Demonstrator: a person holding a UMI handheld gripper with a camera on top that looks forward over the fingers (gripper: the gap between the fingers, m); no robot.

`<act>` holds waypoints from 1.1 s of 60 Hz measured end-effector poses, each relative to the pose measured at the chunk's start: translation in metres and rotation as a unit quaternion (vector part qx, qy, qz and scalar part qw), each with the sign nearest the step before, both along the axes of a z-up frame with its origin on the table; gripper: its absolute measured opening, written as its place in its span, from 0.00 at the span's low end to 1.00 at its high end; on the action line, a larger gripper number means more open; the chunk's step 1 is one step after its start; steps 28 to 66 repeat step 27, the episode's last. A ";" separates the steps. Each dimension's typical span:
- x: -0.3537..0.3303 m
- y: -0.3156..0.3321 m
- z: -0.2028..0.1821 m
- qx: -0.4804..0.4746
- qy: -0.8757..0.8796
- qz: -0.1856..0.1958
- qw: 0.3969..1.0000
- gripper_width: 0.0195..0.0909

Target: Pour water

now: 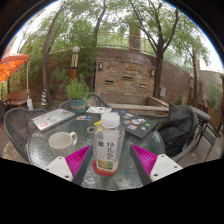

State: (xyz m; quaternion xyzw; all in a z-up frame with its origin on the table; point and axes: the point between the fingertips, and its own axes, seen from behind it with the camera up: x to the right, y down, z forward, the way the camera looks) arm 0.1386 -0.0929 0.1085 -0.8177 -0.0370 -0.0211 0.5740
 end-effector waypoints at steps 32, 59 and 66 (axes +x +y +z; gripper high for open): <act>-0.072 -0.250 0.123 -0.057 0.058 -0.065 0.995 0.89; -0.072 -0.250 0.123 -0.057 0.058 -0.065 0.995 0.89; -0.072 -0.250 0.123 -0.057 0.058 -0.065 0.995 0.89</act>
